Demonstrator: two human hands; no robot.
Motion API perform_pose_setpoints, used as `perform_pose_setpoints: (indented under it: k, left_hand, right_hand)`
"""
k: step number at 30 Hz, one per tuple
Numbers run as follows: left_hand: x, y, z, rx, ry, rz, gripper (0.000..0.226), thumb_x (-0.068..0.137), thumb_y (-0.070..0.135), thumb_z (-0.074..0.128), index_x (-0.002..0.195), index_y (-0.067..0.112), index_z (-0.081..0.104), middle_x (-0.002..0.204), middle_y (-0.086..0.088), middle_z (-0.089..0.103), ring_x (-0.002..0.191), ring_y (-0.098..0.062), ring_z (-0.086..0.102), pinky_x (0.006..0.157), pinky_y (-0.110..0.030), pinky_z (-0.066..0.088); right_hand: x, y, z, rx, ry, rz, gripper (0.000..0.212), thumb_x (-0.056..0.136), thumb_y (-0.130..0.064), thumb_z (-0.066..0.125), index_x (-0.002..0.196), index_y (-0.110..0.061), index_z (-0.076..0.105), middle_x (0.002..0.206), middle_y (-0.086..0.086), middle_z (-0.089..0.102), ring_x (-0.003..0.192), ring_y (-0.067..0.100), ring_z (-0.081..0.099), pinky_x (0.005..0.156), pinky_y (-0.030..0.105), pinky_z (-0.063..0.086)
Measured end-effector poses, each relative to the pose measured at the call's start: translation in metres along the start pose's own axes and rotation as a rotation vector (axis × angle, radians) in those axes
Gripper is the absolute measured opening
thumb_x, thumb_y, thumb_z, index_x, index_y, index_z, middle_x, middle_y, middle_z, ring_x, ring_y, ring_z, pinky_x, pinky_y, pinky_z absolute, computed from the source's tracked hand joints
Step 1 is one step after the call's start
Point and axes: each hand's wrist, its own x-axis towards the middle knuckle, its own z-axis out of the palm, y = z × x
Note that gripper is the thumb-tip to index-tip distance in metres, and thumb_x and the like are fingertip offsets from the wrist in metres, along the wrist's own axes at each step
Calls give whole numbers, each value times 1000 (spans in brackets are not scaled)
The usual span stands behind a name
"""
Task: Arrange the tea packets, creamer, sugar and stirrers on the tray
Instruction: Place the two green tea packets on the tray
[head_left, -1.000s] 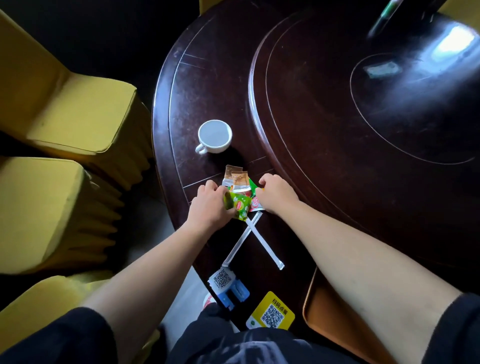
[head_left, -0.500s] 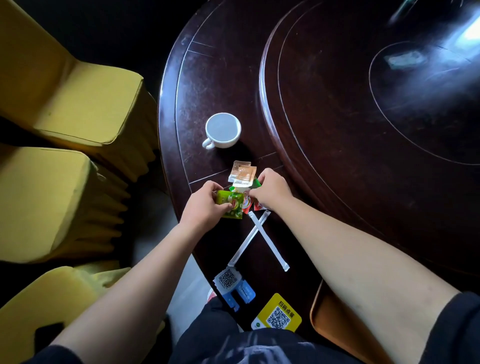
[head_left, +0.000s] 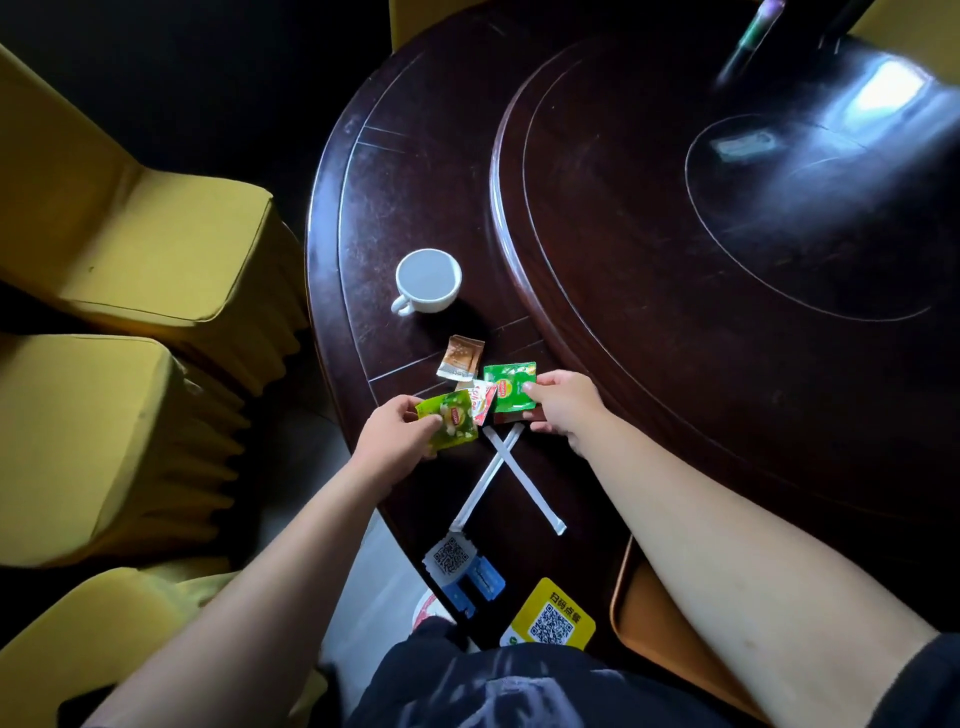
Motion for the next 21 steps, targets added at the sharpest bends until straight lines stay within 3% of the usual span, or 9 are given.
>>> perform_pose_setpoints:
  k: [4, 7, 10, 13, 15, 18, 21]
  left_hand:
    - [-10, 1, 5, -85, 12, -9, 1, 86, 17, 69, 85, 18, 69, 81, -10, 74, 58, -18, 64, 63, -37, 56]
    - [-18, 6, 16, -149, -42, -21, 6, 87, 12, 67, 82, 15, 68, 79, -12, 70, 60, -20, 61, 74, -46, 60]
    - [-27, 12, 34, -187, -119, -42, 7, 88, 9, 64, 83, 14, 67, 82, -17, 67, 61, -22, 60, 60, -34, 59]
    - [-37, 15, 57, -176, -196, -84, 6, 81, 14, 68, 76, 16, 67, 80, -17, 67, 66, -26, 63, 62, -34, 56]
    - [-44, 16, 76, -116, -252, -91, 8, 76, 17, 71, 70, 19, 66, 68, -12, 64, 59, -22, 58, 61, -33, 51]
    - [-58, 16, 109, 23, -322, -66, 9, 78, 11, 71, 73, 18, 66, 53, -2, 59, 43, -13, 47, 49, -25, 38]
    - [-77, 16, 144, 66, -415, -70, 9, 81, 4, 66, 78, 13, 64, 60, -9, 65, 46, -13, 54, 47, -22, 44]
  right_hand:
    - [-14, 15, -22, 130, 47, 48, 24, 94, -15, 66, 117, -8, 61, 108, 14, 74, 73, 18, 72, 46, 25, 56]
    - [-29, 34, -42, 175, 62, 47, 25, 92, -18, 68, 115, -11, 64, 107, 11, 74, 78, 18, 73, 53, 27, 54]
    - [-49, 58, -65, 215, 84, 47, 15, 90, -20, 69, 105, -15, 66, 107, 8, 74, 81, 18, 72, 57, 29, 54]
    - [-70, 87, -89, 255, 107, 64, 7, 91, -19, 68, 98, -17, 66, 103, 9, 75, 77, 18, 69, 56, 28, 52]
    - [-83, 109, -106, 293, 142, 88, 4, 92, -17, 67, 95, -15, 65, 98, 11, 73, 69, 17, 66, 53, 27, 51]
    - [-102, 143, -127, 398, 174, 154, 11, 93, -11, 64, 104, -10, 61, 97, 15, 72, 62, 19, 66, 56, 30, 53]
    - [-119, 173, -146, 479, 207, 209, 15, 94, -7, 62, 108, -9, 57, 103, 19, 72, 67, 25, 69, 62, 35, 57]
